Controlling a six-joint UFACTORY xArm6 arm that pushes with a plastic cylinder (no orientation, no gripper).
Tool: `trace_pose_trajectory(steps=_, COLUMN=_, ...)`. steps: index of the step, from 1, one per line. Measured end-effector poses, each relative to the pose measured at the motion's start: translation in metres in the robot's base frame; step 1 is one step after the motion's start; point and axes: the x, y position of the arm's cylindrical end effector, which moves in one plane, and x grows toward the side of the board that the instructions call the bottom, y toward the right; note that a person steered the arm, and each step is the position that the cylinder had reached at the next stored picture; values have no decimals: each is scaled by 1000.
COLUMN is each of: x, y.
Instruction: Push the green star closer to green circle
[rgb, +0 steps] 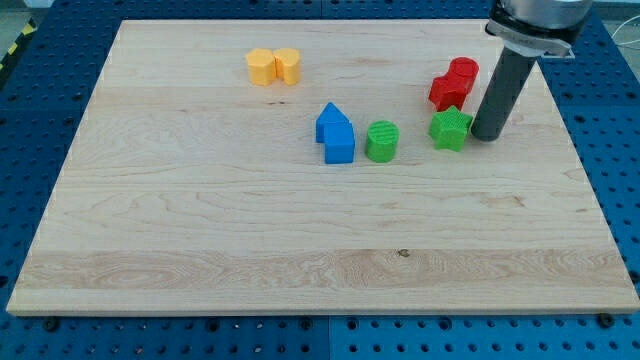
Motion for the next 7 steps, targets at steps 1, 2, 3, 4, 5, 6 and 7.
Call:
trace_pose_trajectory(steps=1, x=-21, y=-8)
trace_pose_trajectory(steps=2, x=-10, y=-15)
trace_pose_trajectory(steps=3, x=11, y=-16)
trace_pose_trajectory(steps=4, x=11, y=-39)
trace_pose_trajectory(steps=5, x=11, y=-57)
trace_pose_trajectory(steps=6, x=14, y=-48)
trace_pose_trajectory(steps=7, x=14, y=-81)
